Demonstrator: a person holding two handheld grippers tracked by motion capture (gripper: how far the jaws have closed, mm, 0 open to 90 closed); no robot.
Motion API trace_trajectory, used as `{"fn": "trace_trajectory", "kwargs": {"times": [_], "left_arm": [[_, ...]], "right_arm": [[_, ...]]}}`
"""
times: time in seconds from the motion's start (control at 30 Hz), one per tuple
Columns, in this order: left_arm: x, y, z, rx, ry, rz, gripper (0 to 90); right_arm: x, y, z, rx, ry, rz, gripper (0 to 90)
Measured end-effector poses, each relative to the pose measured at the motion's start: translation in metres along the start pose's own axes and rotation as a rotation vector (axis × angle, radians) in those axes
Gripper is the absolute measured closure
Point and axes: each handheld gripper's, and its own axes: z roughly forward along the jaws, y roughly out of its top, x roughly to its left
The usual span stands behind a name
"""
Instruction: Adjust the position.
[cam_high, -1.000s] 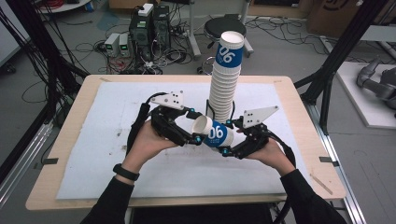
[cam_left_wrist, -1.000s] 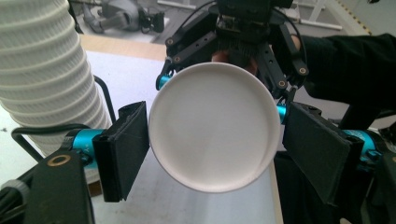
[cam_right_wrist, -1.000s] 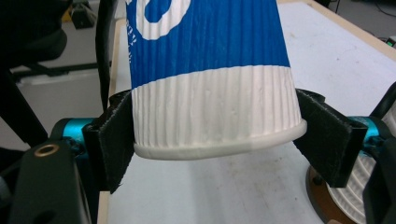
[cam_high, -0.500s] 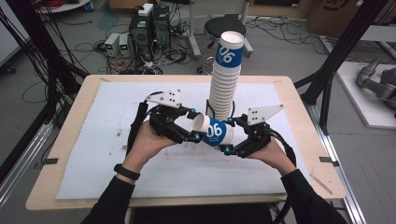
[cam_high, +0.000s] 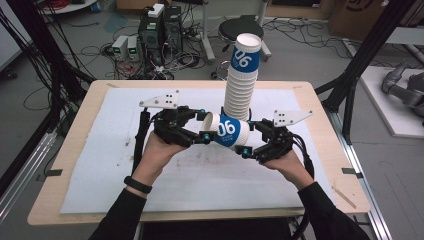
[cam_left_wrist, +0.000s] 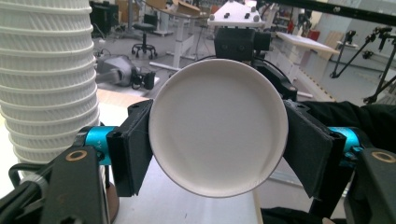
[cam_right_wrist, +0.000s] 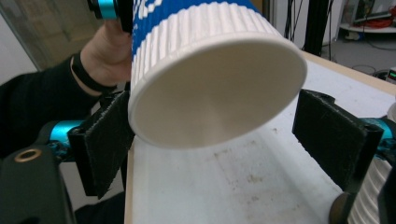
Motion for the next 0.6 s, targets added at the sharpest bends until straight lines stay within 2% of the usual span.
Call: {"fn": "trace_trajectory", "kwargs": {"times": [0.17,0.27,0.43,0.6], "left_arm": [[0.0008,-0.0032,0.0028,-0.031,-0.021,-0.004,30.1],[0.0022,-0.0054,0.0041,-0.031,-0.031,-0.016,30.0],[0.0025,-0.006,0.0046,-0.02,-0.038,-0.016,29.9],[0.0013,-0.0058,0.0059,0.021,-0.027,-0.013,29.3]], "right_arm": [[-0.0005,0.0003,0.0016,-0.026,0.02,0.019,13.5],[-0.0006,0.0004,0.0025,-0.036,0.029,0.022,13.8],[-0.0003,0.0012,0.0005,-0.02,0.031,-0.006,16.7],[-0.0005,0.0018,-0.0016,0.003,0.026,-0.032,18.5]]}}
